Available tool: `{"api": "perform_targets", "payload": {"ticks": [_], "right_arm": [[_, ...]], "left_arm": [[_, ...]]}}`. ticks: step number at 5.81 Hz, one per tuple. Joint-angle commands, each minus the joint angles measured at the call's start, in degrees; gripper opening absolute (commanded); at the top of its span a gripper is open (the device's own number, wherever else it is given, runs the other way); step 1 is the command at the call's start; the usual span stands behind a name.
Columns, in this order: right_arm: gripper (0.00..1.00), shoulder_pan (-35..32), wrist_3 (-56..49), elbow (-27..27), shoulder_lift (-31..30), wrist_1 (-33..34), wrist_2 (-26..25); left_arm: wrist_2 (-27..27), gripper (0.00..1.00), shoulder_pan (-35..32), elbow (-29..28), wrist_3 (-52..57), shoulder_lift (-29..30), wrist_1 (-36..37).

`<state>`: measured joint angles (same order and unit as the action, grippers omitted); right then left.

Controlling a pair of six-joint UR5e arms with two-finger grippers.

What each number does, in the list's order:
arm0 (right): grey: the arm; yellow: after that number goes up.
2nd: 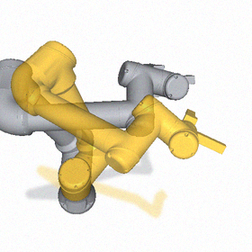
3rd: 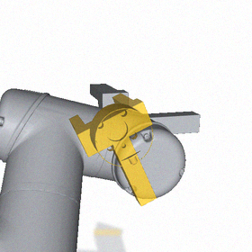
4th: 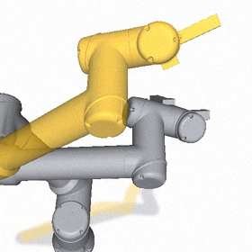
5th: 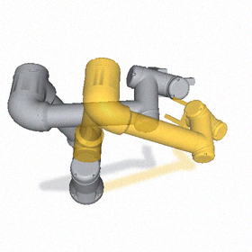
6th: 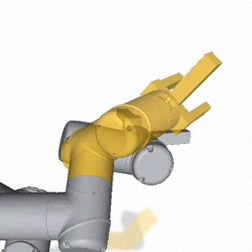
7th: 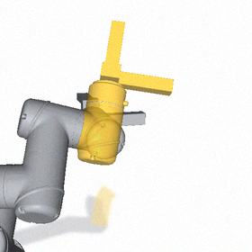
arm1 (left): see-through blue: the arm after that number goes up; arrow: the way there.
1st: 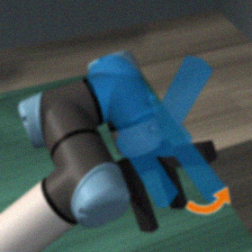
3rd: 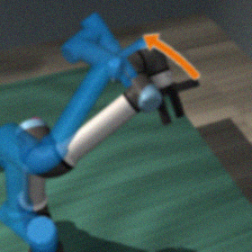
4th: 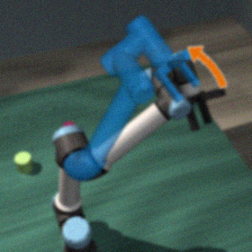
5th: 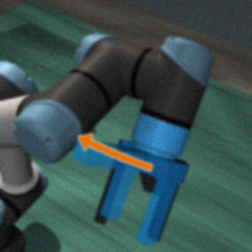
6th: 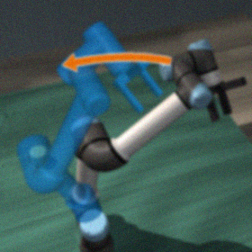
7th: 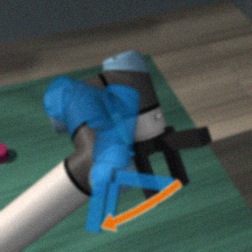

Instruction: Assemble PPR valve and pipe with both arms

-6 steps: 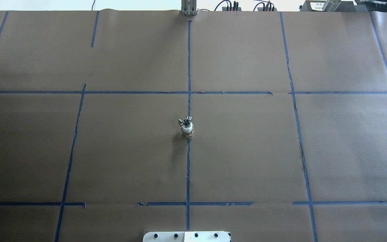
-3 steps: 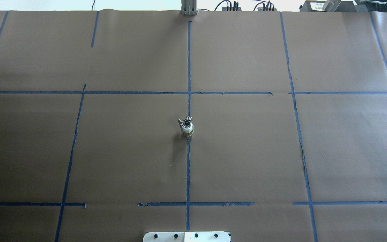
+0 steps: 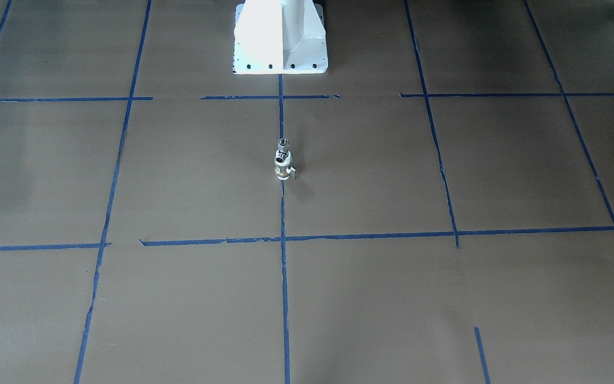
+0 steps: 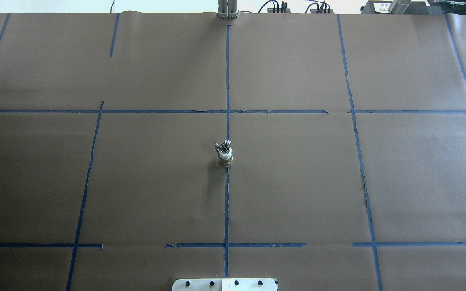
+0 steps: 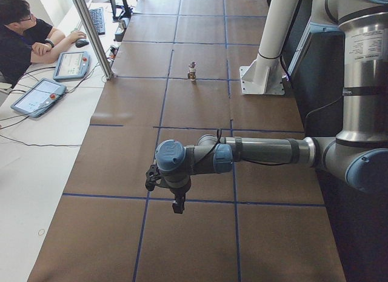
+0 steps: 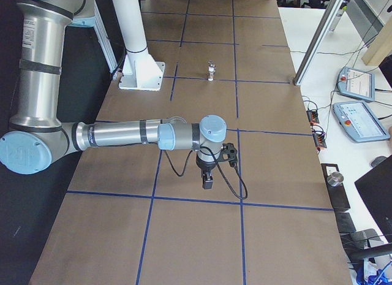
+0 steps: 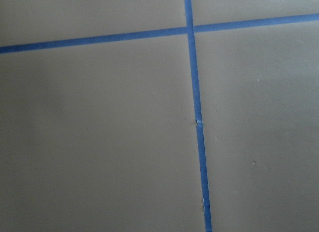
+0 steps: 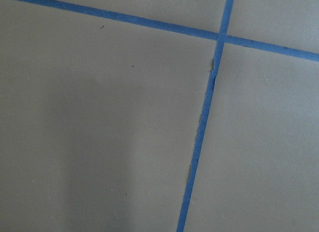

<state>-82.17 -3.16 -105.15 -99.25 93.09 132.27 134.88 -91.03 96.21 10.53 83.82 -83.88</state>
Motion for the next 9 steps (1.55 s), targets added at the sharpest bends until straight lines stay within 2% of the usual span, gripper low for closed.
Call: {"api": "perform_targets", "payload": {"ticks": [1,3,9], "right_arm": [[1.00,0.0,0.0,0.0,-0.1,0.0,-0.1],[1.00,0.1,-0.2,0.4,0.0,-0.1,-0.1],[1.00,0.0,-1.0,2.8,-0.9,-0.2,-0.2]], "left_arm": [[-2.6,1.00,0.0,-0.1,-0.1,-0.4,0.1],[-2.5,1.00,0.0,1.1,-0.1,-2.9,-0.3],[-2.8,1.00,0.1,0.8,-0.1,-2.3,-0.4]]}}
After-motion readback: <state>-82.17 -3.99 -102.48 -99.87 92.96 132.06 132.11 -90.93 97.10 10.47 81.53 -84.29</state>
